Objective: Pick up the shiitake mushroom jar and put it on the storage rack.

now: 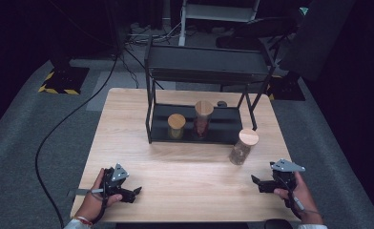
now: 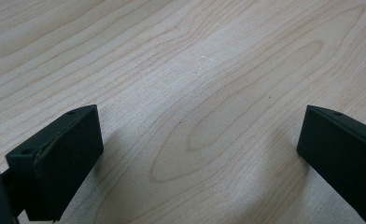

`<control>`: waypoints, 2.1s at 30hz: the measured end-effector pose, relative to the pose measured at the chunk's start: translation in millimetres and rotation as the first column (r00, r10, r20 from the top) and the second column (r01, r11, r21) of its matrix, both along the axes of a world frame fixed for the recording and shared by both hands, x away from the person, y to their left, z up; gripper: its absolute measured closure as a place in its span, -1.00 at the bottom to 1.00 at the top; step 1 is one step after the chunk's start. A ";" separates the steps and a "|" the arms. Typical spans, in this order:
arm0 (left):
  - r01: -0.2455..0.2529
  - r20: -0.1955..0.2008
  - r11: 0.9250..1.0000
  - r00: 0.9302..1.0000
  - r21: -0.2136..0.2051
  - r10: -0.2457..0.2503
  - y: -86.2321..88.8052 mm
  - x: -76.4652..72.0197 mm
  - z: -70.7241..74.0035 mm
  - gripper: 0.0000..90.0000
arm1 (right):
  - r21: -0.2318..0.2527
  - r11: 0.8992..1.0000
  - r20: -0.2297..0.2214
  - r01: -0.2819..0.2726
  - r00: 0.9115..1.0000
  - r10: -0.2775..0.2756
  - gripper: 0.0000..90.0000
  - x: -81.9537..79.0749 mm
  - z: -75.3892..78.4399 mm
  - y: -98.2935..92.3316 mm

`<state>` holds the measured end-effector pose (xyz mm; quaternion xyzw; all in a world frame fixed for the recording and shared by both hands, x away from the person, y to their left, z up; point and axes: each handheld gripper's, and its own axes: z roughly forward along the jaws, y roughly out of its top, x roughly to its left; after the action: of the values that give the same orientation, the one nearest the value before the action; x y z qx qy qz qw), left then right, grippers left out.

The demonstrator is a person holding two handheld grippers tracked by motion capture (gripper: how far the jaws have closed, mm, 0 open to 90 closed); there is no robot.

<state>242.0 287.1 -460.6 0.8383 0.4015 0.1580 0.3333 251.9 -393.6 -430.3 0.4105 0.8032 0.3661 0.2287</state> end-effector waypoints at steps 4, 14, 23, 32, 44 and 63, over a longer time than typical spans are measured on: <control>0.000 0.000 1.000 1.000 0.000 0.000 0.0 0.0 0.0 -1.00 | 0.016 1.000 0.006 0.006 1.000 -0.006 -0.95 -0.5 4.6 0.8; 0.000 0.000 1.000 1.000 0.000 0.000 0.0 0.0 0.0 -1.00 | 0.042 0.999 0.011 0.008 1.000 -0.008 -0.95 -0.6 15.9 5.8; 0.000 0.000 1.000 1.000 0.000 0.000 0.0 0.0 0.0 -1.00 | 0.056 0.998 0.031 0.012 0.999 -0.014 -0.95 4.4 24.9 14.2; 0.001 0.000 1.000 1.000 0.000 -0.001 0.0 0.0 0.0 -1.00 | 0.068 0.998 0.032 0.004 0.999 -0.007 -0.95 18.0 33.4 26.1; 0.000 0.000 1.000 1.000 0.000 0.000 0.0 0.0 0.0 -1.00 | 0.068 0.998 0.028 0.013 0.999 -0.015 -0.95 31.6 41.3 37.7; 0.000 0.000 1.000 1.000 0.000 0.000 0.0 0.0 0.0 -1.00 | 0.078 0.996 0.006 0.052 0.999 -0.053 -0.94 54.9 45.3 53.5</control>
<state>242.0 287.1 -460.6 0.8383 0.4016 0.1579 0.3332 306.8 -340.1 -385.0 0.4383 0.7765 0.3926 0.2255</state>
